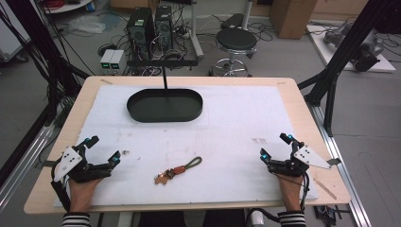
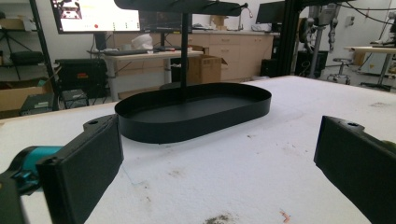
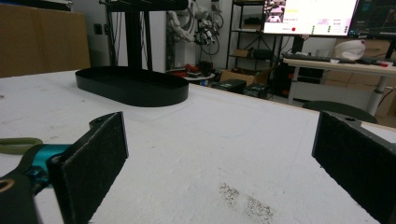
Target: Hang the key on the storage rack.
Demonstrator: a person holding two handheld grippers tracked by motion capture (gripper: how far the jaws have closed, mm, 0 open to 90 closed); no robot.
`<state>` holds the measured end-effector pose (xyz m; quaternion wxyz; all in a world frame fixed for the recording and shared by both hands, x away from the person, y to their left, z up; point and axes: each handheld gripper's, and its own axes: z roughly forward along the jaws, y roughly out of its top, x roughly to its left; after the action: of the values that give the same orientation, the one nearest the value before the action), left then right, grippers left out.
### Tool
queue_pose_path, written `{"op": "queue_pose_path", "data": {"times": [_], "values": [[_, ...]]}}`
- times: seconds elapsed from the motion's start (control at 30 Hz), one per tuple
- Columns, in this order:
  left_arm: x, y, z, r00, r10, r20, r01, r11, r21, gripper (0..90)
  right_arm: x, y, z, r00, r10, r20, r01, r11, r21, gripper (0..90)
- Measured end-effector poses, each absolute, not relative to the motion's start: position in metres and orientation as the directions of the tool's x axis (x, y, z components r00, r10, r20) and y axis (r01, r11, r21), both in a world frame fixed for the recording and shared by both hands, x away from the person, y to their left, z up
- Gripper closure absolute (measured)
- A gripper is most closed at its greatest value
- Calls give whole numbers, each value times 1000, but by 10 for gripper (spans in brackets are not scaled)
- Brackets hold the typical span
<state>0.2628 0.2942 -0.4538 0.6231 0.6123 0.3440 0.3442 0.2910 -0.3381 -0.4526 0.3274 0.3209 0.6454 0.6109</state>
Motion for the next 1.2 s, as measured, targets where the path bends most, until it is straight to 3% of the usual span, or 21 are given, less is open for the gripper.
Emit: {"op": "queue_pose_path", "data": {"times": [0.73, 1.0, 1.2], "values": [[268, 302, -451, 559, 829, -6, 4, 5, 1000, 18, 291, -340, -453, -575, 818, -8, 23, 26, 999, 25], [286, 297, -419, 732, 681, -24, 79, -50, 996, 18, 291, -340, -453, -574, 819, -8, 22, 25, 999, 25], [298, 274, -394, 816, 577, 20, 108, -186, 977, 18, 291, -340, -453, -573, 820, -11, 22, 28, 999, 25]]}}
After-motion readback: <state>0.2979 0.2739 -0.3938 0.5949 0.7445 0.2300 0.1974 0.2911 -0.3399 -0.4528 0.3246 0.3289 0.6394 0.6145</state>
